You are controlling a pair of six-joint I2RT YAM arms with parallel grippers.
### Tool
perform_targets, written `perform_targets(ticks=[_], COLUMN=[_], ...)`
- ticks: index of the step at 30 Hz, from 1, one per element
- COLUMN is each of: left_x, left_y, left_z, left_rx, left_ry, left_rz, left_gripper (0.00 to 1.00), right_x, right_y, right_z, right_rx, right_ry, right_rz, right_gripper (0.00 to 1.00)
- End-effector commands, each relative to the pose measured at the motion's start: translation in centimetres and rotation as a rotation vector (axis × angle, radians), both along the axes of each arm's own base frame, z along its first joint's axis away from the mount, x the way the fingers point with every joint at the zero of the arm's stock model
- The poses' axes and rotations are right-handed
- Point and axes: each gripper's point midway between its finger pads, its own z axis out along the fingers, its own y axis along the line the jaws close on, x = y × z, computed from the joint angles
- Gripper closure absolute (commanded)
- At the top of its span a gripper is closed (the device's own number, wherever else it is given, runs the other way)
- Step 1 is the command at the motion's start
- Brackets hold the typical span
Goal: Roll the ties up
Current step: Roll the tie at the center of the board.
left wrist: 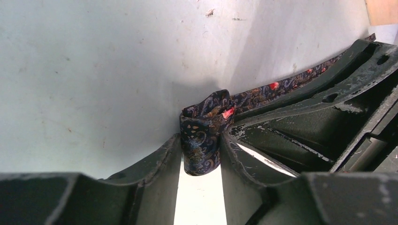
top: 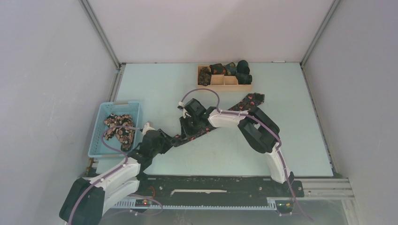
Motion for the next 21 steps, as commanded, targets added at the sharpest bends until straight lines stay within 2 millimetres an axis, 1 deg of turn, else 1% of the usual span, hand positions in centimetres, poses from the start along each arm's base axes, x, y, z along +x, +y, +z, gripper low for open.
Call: perform_targets(ticks=[1,6,11,14,21], left_x=[-0.2,-0.2,0.0,0.0,-0.1], left_y=[-0.1,-0.7,-1.2,-1.1,-0.4], left_z=[-0.8,-1.3,-1.5,-1.4,-0.8], left_rx=[-0.01,-0.02,-0.004,0.016,0.096], left_ry=[0.029,0.037,0.039,0.038,0.049], left_rz=[-0.002,-0.027,-0.072,-0.087,-0.109], left_gripper=[0.59,0.7,0.9,0.99,1.0], right_x=[-0.5,-0.5,-0.2,0.3,1.2], right_y=[-0.9,-0.8,-0.6,-0.5,0.5], right_z=[-2.4,-2.4,-1.6,-0.5,4.4], right_rx=[-0.052,-0.051,-0.041,-0.041,0.011], right_ry=[0.021,0.022,0.007,-0.012,-0.08], right_rz=[-0.006,-0.007,-0.003,0.003,0.014], right_gripper=[0.84,0.84,0.84,0.83,0.78])
